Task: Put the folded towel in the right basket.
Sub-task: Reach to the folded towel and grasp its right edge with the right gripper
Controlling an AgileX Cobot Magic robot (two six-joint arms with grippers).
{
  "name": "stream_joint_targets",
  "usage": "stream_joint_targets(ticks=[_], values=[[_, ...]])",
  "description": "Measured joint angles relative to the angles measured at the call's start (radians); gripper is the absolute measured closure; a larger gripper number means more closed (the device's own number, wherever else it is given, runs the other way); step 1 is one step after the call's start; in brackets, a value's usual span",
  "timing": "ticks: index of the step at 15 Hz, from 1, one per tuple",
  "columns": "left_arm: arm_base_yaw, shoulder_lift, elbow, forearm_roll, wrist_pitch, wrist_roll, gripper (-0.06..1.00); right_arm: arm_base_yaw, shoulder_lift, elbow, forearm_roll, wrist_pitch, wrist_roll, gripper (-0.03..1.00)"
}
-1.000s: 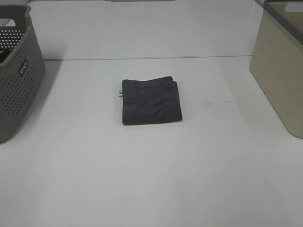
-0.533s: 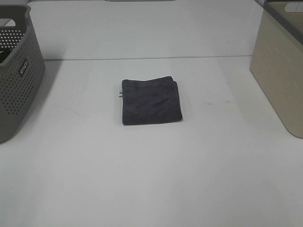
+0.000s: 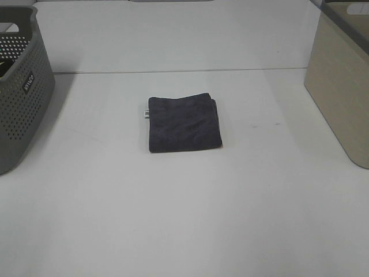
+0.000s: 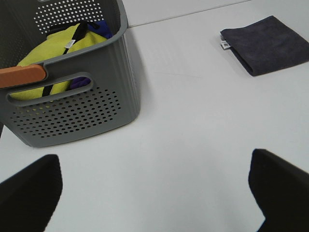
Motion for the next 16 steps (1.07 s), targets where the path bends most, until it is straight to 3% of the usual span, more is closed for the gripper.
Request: stream_joint_targets(ticks=[5, 10, 16], values=[[0.0, 0.0, 0.0, 0.0, 0.0, 0.0, -0.04, 0.0, 0.48, -0.278, 0.147, 0.0, -0.135, 0.21], [0.0, 0.0, 0.0, 0.0, 0.0, 0.0, -0.04, 0.016, 0.826, -0.566, 0.328, 0.056, -0.247, 0.25], [0.0, 0.0, 0.0, 0.0, 0.0, 0.0, -0.04, 0.225, 1.108, -0.742, 0.356, 0.056, -0.279, 0.26]])
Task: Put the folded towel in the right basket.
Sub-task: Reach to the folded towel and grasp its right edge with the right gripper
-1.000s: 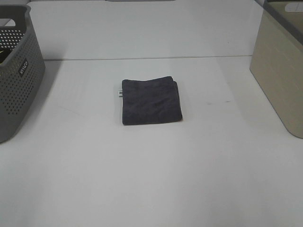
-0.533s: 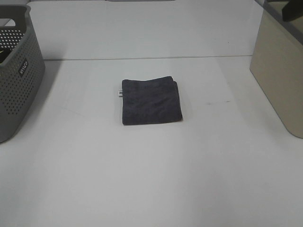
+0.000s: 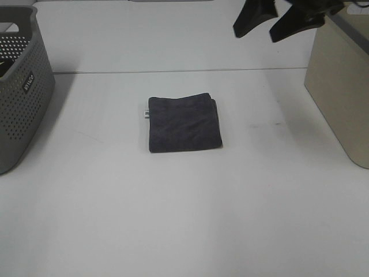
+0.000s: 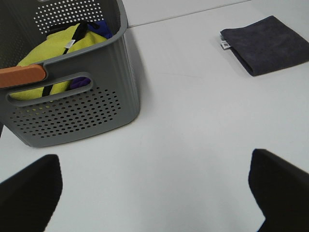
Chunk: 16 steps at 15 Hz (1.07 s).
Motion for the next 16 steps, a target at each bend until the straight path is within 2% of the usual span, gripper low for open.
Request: stream_joint_targets(ticks=[3, 6, 10, 16], values=[[0.0, 0.0, 0.0, 0.0, 0.0, 0.0, -0.04, 0.046, 0.146, -0.062, 0.017, 0.0, -0.004, 0.26], [0.0, 0.0, 0.0, 0.0, 0.0, 0.0, -0.04, 0.046, 0.31, -0.146, 0.03, 0.014, -0.005, 0.26], [0.0, 0.0, 0.0, 0.0, 0.0, 0.0, -0.04, 0.045, 0.511, -0.288, 0.067, 0.092, -0.006, 0.26], [0.0, 0.0, 0.0, 0.0, 0.0, 0.0, -0.04, -0.044, 0.735, -0.466, 0.165, 0.158, -0.006, 0.21]])
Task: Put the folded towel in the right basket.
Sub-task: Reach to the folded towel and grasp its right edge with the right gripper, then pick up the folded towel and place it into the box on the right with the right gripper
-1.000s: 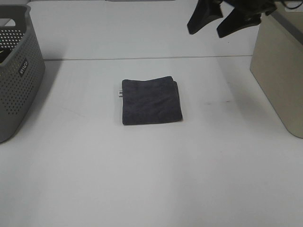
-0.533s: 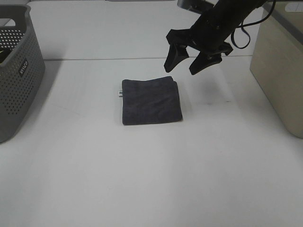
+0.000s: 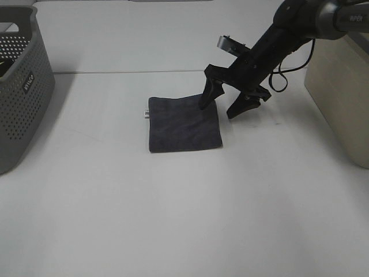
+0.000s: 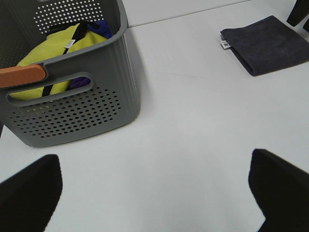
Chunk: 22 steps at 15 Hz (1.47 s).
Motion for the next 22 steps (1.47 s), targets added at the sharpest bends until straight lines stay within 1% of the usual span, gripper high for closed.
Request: stream_joint_targets(ticks=[1, 3, 4, 9, 13, 15, 16, 18, 19, 20, 22], values=[[0.0, 0.0, 0.0, 0.0, 0.0, 0.0, -0.04, -0.019, 0.011, -0.008, 0.014, 0.006, -0.004, 0.21], [0.0, 0.0, 0.0, 0.0, 0.0, 0.0, -0.04, -0.029, 0.021, -0.013, 0.031, 0.007, -0.029, 0.21], [0.0, 0.0, 0.0, 0.0, 0.0, 0.0, -0.04, -0.029, 0.032, -0.013, 0.07, 0.009, -0.051, 0.21], [0.0, 0.0, 0.0, 0.0, 0.0, 0.0, -0.04, -0.027, 0.069, -0.014, 0.113, 0.016, -0.077, 0.21], [0.0, 0.0, 0.0, 0.0, 0.0, 0.0, -0.04, 0.003, 0.072, -0.014, 0.121, -0.007, -0.095, 0.25], [0.0, 0.0, 0.0, 0.0, 0.0, 0.0, -0.04, 0.014, 0.075, -0.014, 0.125, -0.035, -0.098, 0.3], [0.0, 0.0, 0.0, 0.0, 0.0, 0.0, -0.04, 0.016, 0.082, -0.014, 0.132, -0.058, -0.094, 0.45], [0.0, 0.0, 0.0, 0.0, 0.0, 0.0, -0.04, 0.016, 0.083, -0.014, 0.133, -0.066, -0.083, 0.73], [0.0, 0.0, 0.0, 0.0, 0.0, 0.0, -0.04, 0.016, 0.083, -0.014, 0.134, -0.064, -0.08, 0.85], [0.0, 0.0, 0.0, 0.0, 0.0, 0.0, -0.04, 0.016, 0.083, -0.014, 0.135, -0.062, -0.08, 0.9], [0.0, 0.0, 0.0, 0.0, 0.0, 0.0, -0.04, 0.016, 0.082, -0.014, 0.141, -0.048, -0.08, 0.92]])
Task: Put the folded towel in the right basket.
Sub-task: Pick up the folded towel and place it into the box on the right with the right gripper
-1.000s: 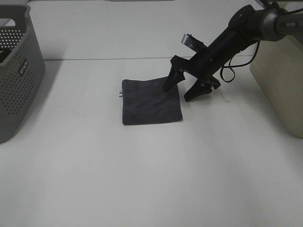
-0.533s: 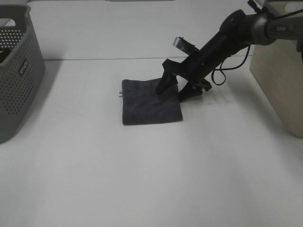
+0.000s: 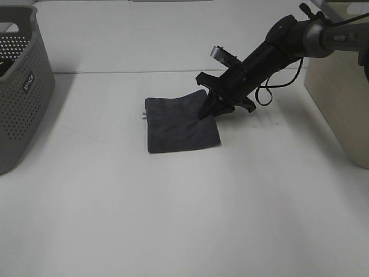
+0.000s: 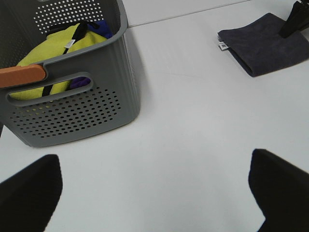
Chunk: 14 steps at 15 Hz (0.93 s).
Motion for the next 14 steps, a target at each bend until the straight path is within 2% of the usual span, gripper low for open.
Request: stream_joint_targets(ticks=[3, 7, 11, 14], values=[[0.0, 0.0, 0.0, 0.0, 0.0, 0.0, -0.04, 0.0, -0.052, 0.0, -0.023, 0.025, -0.001, 0.92], [0.0, 0.0, 0.0, 0.0, 0.0, 0.0, -0.04, 0.0, -0.252, 0.001, -0.16, 0.048, 0.012, 0.92], [0.0, 0.0, 0.0, 0.0, 0.0, 0.0, -0.04, -0.007, -0.449, 0.001, -0.306, 0.038, 0.09, 0.92], [0.0, 0.0, 0.0, 0.0, 0.0, 0.0, -0.04, -0.09, -0.592, 0.001, -0.395, 0.028, 0.161, 0.92]])
